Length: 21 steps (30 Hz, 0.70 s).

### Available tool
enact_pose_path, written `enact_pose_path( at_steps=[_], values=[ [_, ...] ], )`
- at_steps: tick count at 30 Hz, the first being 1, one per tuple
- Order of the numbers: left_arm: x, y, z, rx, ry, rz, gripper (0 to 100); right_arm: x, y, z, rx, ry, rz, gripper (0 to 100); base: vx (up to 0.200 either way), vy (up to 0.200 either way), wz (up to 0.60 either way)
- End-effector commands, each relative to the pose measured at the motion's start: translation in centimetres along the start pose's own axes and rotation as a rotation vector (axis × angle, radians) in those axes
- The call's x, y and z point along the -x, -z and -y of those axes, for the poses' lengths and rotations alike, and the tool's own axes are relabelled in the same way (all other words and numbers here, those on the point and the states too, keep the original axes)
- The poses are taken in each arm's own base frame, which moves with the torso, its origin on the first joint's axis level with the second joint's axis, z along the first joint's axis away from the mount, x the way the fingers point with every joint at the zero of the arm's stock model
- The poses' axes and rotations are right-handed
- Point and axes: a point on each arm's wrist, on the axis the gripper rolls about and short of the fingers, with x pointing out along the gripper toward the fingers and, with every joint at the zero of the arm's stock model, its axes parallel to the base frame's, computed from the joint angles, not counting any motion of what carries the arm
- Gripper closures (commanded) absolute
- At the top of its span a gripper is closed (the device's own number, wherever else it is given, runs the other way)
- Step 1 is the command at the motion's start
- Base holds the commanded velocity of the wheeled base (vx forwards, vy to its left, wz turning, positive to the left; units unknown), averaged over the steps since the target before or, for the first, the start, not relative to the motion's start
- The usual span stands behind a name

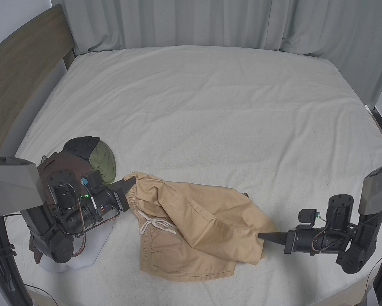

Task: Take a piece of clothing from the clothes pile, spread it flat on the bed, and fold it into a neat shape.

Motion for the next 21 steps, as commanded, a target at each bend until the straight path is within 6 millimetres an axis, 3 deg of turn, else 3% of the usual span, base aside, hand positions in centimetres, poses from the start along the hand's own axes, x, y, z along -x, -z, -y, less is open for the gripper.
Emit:
enact_pose_path(
  at_steps=[1,17,18,21],
  values=[
    [0.0,0.0,0.0,-0.001,0.002,0.005,100,0.9,-1.8,0.0,0.022,0.000,0.085,100,0.000,0.000,0.00],
    [0.0,0.0,0.0,-0.001,0.002,0.005,100,1.4,-2.0,-0.6,0.012,-0.026,0.090,100,0.000,0.000,0.00],
    [0.0,0.0,0.0,-0.001,0.002,0.005,100,1.4,-2.0,-0.7,0.012,-0.027,0.089,0,0.000,0.000,0.00],
    [0.0,0.0,0.0,-0.001,0.002,0.005,100,0.9,-1.8,-1.2,0.017,-0.043,0.075,0,0.000,0.000,0.00]
  ],
)
